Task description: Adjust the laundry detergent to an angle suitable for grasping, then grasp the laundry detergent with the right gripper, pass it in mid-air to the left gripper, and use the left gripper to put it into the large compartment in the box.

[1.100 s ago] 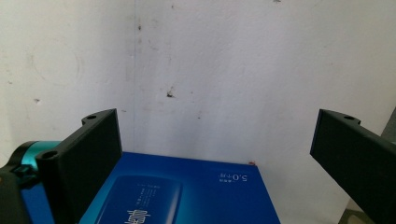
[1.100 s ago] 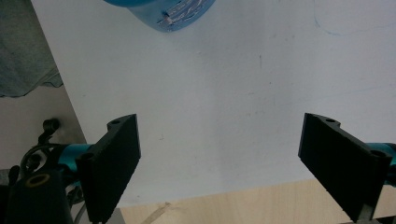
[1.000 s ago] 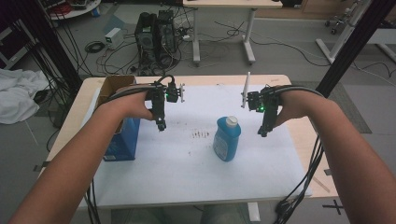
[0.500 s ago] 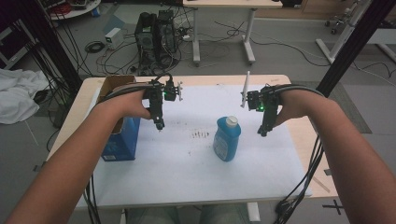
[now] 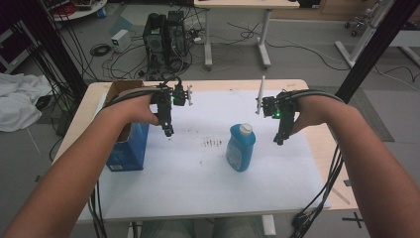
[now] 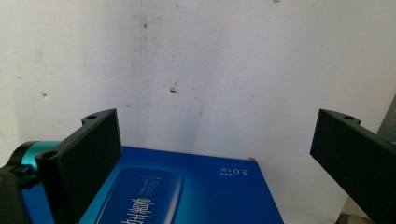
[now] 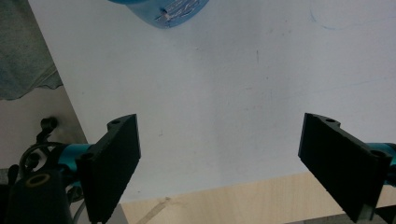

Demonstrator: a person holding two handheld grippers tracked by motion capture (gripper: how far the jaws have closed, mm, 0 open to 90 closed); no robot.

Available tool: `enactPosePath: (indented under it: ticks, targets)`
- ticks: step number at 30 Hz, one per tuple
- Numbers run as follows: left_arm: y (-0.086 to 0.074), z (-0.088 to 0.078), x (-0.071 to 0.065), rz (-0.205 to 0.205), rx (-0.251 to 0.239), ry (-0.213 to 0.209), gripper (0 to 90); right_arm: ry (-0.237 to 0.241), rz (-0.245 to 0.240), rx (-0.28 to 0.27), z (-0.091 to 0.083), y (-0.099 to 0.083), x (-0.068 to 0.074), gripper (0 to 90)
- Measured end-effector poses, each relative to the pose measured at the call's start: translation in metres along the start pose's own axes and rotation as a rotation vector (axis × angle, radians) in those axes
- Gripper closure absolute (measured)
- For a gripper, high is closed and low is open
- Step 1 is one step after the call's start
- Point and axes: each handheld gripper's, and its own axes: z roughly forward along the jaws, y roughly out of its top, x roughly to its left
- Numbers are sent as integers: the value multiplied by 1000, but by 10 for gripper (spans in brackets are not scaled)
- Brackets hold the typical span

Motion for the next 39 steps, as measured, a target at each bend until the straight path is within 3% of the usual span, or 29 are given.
enactPosePath:
  ticks: [1,2,4,6,7,10,14,16,20,22,25,30,33,34,35,36,39]
  targets:
    - [0,0,-1,-1,7,0,20,0,-16,1,0,-1,-1,119]
    - [0,0,-1,-1,7,0,19,-4,8,1,0,-1,2,119]
    - [1,0,-2,2,4,0,19,-5,-7,6,-1,-1,1,119]
    - [3,0,-2,10,4,-1,20,-3,10,-4,-1,-3,3,119]
    - [4,1,-1,14,7,3,20,-9,-10,5,-1,-4,1,119]
    - [4,2,-1,9,-1,-3,20,-3,29,-1,0,-5,2,119]
    - [3,0,-1,17,2,5,20,-11,24,-2,0,-6,1,119]
    - [3,-2,-1,18,-6,6,20,-19,26,-24,-2,-7,1,119]
    - [1,-1,-3,10,-9,7,19,-31,83,-85,-4,-11,5,119]
    - [1,-2,-5,20,-8,17,19,-38,75,-103,-4,-15,4,119]
    - [0,-3,-6,19,-10,16,20,-50,102,-129,-6,-22,7,119]
    - [-4,-4,-10,21,-18,19,20,-57,148,-250,-4,-39,14,119]
    - [-5,-3,-11,24,-22,18,19,-70,181,-360,-2,-50,21,119]
    - [-5,-3,-11,24,-22,18,20,-70,181,-360,-2,-50,21,119]
    - [-5,-3,-11,24,-22,18,20,-72,203,-395,-1,-53,24,119]
    - [-5,-2,-12,26,-22,19,20,-72,209,-473,3,-60,30,119]
    - [-5,-2,-12,34,-23,18,19,-76,235,-570,11,-66,40,119]
